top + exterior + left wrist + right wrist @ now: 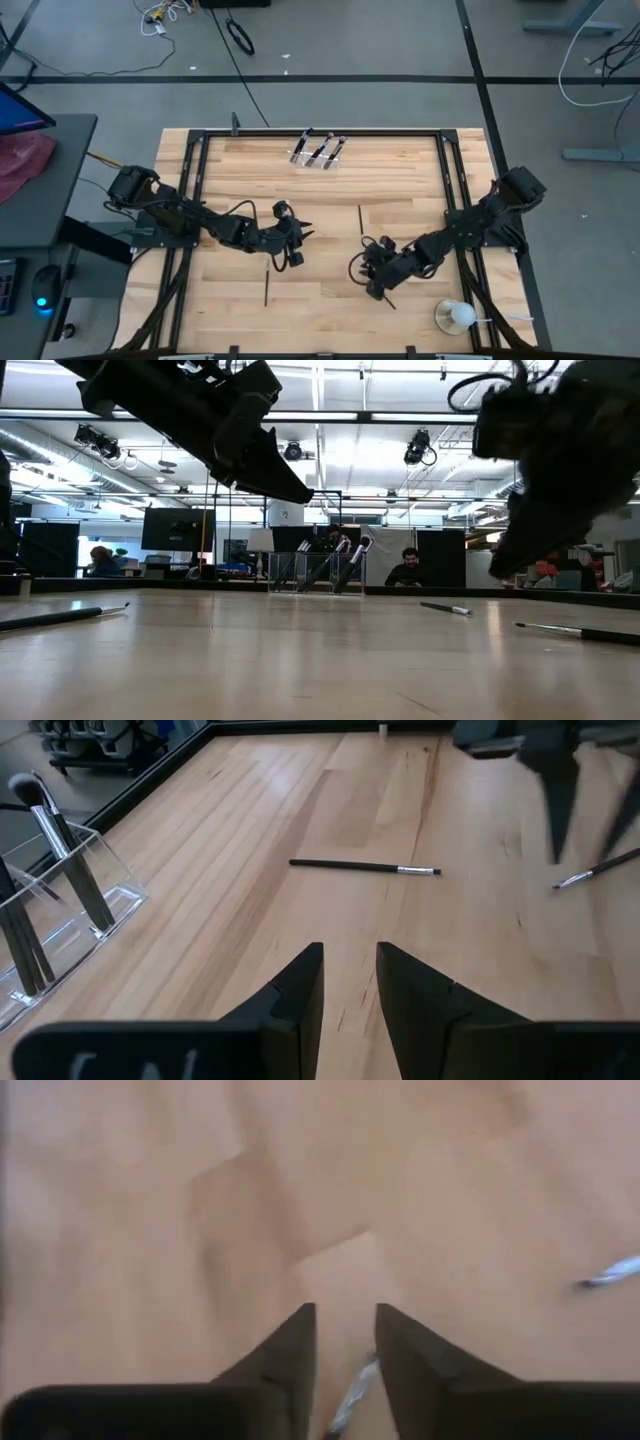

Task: Put items in baskets/containers
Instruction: Put the black eyeshadow brush into the transparent organizer

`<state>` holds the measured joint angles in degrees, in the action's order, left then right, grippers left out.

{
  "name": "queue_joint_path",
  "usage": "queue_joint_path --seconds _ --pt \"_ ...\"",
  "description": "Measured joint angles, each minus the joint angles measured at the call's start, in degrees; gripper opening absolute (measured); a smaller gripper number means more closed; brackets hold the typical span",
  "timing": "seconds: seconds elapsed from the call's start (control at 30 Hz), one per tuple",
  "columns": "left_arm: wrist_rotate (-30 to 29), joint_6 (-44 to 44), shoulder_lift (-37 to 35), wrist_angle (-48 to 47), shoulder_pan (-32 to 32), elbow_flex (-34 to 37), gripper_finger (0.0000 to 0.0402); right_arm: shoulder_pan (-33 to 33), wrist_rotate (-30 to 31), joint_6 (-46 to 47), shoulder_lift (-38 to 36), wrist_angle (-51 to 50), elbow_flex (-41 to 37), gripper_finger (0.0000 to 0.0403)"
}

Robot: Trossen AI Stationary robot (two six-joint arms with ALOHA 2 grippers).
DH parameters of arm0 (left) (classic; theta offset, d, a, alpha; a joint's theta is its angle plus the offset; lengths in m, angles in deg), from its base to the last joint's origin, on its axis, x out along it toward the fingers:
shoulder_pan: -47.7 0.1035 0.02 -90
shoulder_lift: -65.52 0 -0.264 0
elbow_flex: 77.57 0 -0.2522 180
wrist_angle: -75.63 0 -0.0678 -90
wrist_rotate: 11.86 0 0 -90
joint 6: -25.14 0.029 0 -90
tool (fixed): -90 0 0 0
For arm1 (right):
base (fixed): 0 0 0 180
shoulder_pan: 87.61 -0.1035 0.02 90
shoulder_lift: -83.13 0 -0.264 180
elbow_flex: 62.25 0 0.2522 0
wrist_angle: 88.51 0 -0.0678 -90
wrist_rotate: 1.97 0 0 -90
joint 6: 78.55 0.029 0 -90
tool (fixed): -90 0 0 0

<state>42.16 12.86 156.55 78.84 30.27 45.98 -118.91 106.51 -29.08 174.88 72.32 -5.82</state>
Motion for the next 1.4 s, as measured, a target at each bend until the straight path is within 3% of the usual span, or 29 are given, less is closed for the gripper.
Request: queue_joint_path --seconds 0.13,0.27,0.47,0.63,0.93,1.17,1.4 --pt "0.0 0.0 0.0 0.0 0.0 0.0 0.0101 -2.9 -3.0 -5.1 -0.6 -0.2 0.1 0.0152" --pt "0.0 0.0 0.0 0.0 0.0 0.0 0.0101 -6.8 -1.3 -6.5 1.7 -2.6 0.1 0.0169" --pt "0.0 0.0 0.0 0.0 0.0 0.0 0.0101 -11.3 8.2 -2.6 5.1 -3.3 0.1 0.0157" --pt "0.0 0.0 0.0 0.0 0.0 0.0 0.0101 -12.3 11.5 -3.7 8.5 -2.9 0.3 0.0153" --pt "0.0 0.0 0.0 0.0 0.0 0.0 0.0101 -12.4 14.1 -4.1 10.9 -0.9 -1.4 0.0153" --pt "0.0 0.0 0.0 0.0 0.0 0.0 0.0101 -10.3 15.2 -6.8 10.7 13.1 -8.2 0.0151" --pt "-0.3 0.0 0.0 0.0 0.0 0.0 0.0101 -7.2 14.3 -12.4 10.8 16.1 -9.2 0.0096"
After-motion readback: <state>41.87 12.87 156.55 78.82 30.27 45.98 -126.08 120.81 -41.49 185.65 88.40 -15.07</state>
